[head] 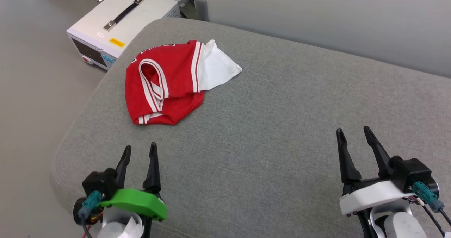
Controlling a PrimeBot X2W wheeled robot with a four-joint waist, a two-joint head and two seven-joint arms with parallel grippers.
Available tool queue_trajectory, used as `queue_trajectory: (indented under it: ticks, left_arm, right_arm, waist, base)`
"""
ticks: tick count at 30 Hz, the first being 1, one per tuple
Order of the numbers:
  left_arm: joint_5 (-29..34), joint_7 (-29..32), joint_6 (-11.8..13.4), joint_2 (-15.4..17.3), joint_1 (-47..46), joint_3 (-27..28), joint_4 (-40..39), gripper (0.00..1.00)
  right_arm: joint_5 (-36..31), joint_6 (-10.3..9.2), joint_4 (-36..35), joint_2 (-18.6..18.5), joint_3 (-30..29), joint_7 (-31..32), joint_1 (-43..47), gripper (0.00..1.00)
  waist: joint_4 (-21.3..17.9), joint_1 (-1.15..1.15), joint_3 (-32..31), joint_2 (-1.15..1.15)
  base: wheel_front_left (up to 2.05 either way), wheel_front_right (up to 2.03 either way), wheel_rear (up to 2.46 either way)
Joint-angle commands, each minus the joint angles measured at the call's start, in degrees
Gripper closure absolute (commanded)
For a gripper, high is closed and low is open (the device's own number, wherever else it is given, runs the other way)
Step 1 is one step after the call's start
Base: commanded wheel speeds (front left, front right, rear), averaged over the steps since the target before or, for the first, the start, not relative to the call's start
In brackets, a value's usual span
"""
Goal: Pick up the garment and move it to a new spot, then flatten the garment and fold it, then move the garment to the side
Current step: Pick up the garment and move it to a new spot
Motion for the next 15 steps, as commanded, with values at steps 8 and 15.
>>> queue_trajectory:
  ticks: [8,15]
  left_arm:
    - [-3.7,8.6,-2.3,5.6,-18.5,-2.3,10.0,0.00]
    - [-13.8,28.3,-2.5,18.5,-30.8,-8.4,8.8,0.00]
  right_arm:
    - [-2.7,-0.05,-1.7,-0.2,1.7,-0.3,-5.9,0.00]
    - [-3.0,-0.05,-3.8,-0.2,2.6,-0.3,-9.5,0.00]
  waist:
    - [-8.3,0.00,12.3,0.00]
    - [-13.3,0.00,19.5,0.00]
  base:
    - [0.00,0.00,0.00]
    - [0.00,0.00,0.00]
